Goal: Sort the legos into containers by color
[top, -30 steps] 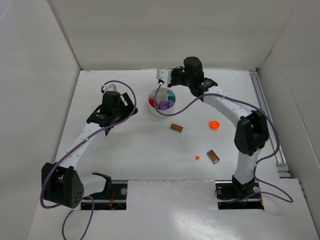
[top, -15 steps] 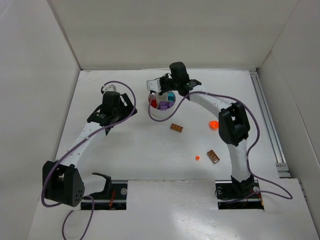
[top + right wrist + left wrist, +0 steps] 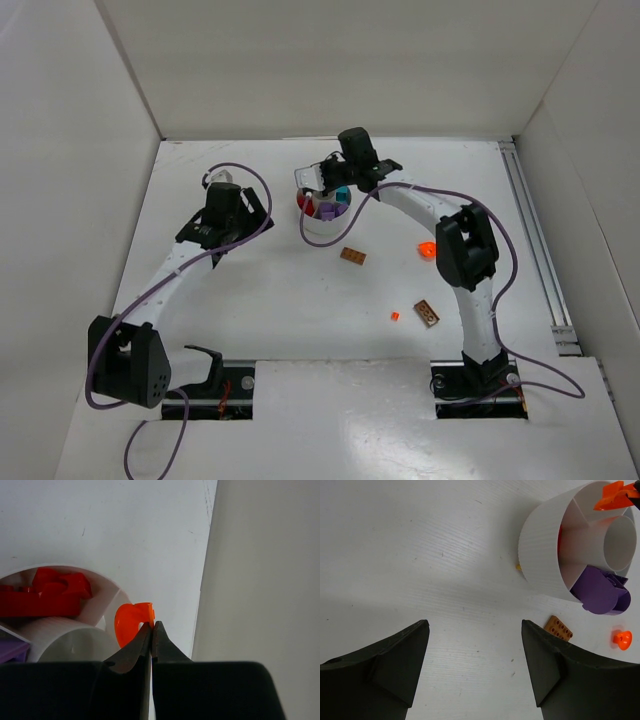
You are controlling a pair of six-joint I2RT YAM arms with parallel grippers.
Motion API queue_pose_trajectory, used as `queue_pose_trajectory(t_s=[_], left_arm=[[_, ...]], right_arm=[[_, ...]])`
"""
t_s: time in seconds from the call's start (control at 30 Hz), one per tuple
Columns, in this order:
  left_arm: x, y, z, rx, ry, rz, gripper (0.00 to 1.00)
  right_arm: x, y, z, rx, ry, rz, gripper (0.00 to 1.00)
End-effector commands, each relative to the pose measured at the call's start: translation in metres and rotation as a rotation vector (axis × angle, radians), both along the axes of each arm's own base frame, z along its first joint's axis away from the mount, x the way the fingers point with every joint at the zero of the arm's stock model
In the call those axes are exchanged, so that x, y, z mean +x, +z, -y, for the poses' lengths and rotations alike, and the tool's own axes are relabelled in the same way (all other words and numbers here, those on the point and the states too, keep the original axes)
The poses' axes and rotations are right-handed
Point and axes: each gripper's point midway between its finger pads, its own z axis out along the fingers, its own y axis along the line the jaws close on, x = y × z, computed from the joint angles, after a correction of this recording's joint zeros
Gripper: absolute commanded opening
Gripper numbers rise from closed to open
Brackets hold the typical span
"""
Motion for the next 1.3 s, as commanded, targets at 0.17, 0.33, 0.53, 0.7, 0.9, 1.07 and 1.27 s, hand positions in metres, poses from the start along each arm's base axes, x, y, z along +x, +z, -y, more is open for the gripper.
queue_pose_trajectory(t_s=[0.17, 0.33, 0.53, 0.7, 0.9, 1.07, 1.27], left_arm=[[0.005, 0.006, -0.001, 0.001, 0.007, 0.020, 0.71], [0.005, 0.009, -0.001, -0.001, 0.007, 0.029, 0.71], [0.004, 0.006, 0.001, -0.013, -0.007, 0.024, 0.71], [-0.005, 0.006, 0.014, 0.011, -0.050, 0.020, 0.71], [-0.035, 0.024, 0.069, 0.043, -0.205, 0.062, 0.71], [-0.087, 0.025, 0.141, 0.090, -0.427, 0.091, 0.78], [-0.146, 0.015, 0.235, 0.079, -0.727, 0.106, 0.86]], right_arm=[[-0.005, 0.011, -0.004, 0.021, 0.056, 0.005, 0.18], [-0.006, 0.024, -0.001, 0.045, 0.071, 0.015, 0.30], [-0.015, 0.041, -0.003, 0.071, 0.103, 0.022, 0.34], [-0.006, 0.095, 0.027, 0.209, 0.001, 0.016, 0.38], [-0.003, 0.163, 0.103, 0.432, -0.198, -0.066, 0.60], [-0.044, 0.173, 0.179, 0.567, -0.412, -0.110, 1.00], [-0.096, 0.130, 0.282, 0.571, -0.996, -0.174, 1.00]])
